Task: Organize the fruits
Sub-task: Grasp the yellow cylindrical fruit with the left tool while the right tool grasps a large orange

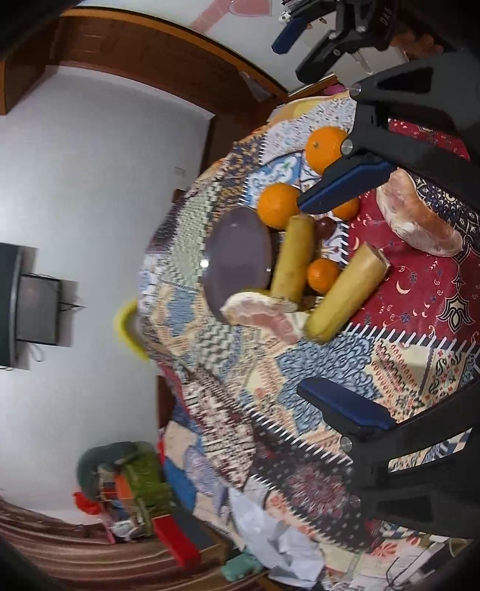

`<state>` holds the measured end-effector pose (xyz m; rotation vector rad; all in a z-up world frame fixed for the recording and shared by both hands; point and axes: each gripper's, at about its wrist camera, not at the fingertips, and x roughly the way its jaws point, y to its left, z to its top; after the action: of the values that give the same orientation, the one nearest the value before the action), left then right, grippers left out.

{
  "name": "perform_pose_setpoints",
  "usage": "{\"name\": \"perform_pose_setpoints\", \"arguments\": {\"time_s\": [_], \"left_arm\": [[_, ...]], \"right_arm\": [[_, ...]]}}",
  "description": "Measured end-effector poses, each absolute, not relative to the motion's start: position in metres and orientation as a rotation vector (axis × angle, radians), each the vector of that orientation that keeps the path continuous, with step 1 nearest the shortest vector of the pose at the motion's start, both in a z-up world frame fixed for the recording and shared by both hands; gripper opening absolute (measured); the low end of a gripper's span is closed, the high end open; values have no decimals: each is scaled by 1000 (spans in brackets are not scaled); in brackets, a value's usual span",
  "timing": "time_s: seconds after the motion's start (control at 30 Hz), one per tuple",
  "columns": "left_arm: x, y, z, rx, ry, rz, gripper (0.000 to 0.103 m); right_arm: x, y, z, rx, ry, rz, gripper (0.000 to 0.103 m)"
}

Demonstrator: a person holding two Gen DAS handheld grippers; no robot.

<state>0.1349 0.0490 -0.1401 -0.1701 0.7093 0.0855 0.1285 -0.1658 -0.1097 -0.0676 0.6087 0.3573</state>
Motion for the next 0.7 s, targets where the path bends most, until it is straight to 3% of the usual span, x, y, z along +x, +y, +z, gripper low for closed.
{"name": "perform_pose_setpoints", "arguments": {"time_s": [0.4,0.7], "left_arm": [[173,41,-199,-220,894,64,91],[185,35,-225,-222,963,113,91]], "right_arm": [[165,-166,-163,-12,805,376,101],[177,-161,-184,0,881,423,86]]}}
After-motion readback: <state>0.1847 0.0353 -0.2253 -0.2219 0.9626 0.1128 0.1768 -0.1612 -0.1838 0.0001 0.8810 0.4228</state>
